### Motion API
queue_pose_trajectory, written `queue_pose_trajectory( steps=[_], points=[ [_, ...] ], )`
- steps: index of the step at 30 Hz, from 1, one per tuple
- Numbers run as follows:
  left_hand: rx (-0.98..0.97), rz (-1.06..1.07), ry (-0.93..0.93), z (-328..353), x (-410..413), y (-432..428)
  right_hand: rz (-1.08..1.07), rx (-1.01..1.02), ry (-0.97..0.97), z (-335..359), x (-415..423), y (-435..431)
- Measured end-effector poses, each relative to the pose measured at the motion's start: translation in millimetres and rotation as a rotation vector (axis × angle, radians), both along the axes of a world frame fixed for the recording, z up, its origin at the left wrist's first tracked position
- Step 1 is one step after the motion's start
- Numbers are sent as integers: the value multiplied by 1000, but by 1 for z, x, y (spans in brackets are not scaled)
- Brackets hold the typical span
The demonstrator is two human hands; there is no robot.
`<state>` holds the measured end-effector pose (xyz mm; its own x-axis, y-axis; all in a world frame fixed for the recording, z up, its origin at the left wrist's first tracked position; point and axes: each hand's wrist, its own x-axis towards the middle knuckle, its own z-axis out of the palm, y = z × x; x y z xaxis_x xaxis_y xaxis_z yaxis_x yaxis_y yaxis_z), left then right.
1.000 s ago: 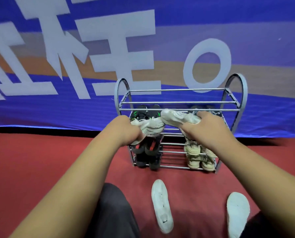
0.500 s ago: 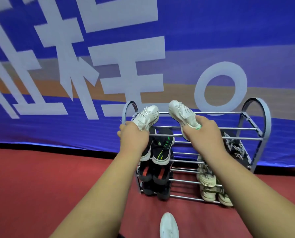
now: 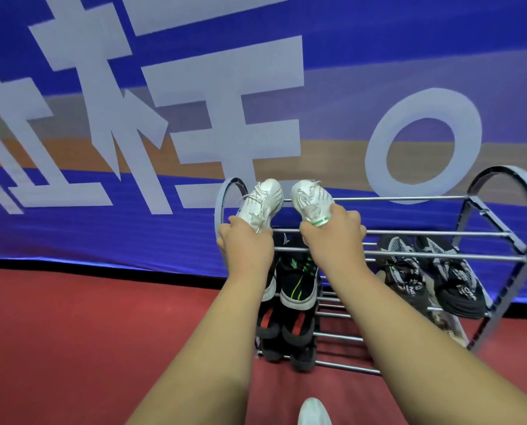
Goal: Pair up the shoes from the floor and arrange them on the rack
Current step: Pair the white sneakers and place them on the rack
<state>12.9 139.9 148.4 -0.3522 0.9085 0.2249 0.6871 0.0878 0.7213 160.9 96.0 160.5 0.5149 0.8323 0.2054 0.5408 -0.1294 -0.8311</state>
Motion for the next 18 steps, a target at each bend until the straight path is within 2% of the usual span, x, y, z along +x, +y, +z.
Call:
queue_pose_trajectory(
  steps=[9,18],
  points=[
    [-9,13,-50,-14,-4,27,25,-4,-57,-28,-9,24],
    [-4,-91,-14,-18,-13,26,221,-54,-196,-36,-6,21]
  ],
)
